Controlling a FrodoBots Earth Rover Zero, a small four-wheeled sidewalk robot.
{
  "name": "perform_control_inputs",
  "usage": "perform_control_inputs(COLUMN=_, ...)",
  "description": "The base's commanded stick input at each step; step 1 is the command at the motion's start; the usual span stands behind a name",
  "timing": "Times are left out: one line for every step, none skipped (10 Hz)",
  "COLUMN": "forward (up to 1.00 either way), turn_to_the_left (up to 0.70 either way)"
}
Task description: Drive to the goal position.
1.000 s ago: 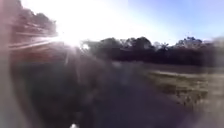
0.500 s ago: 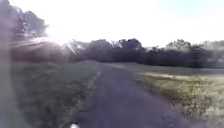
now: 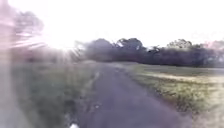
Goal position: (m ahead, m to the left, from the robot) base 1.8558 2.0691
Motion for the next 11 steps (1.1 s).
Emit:
perform_control_inputs(forward=0.85, turn_to_the_left=0.00)
perform_control_inputs(forward=0.85, turn_to_the_left=0.00)
perform_control_inputs(forward=0.85, turn_to_the_left=0.00)
perform_control_inputs(forward=0.85, turn_to_the_left=0.00)
perform_control_inputs(forward=0.85, turn_to_the_left=0.00)
perform_control_inputs(forward=0.85, turn_to_the_left=0.00)
perform_control_inputs(forward=0.85, turn_to_the_left=0.00)
perform_control_inputs(forward=0.85, turn_to_the_left=0.00)
perform_control_inputs(forward=0.85, turn_to_the_left=0.00)
perform_control_inputs(forward=0.85, turn_to_the_left=0.00)
perform_control_inputs(forward=0.85, turn_to_the_left=0.00)
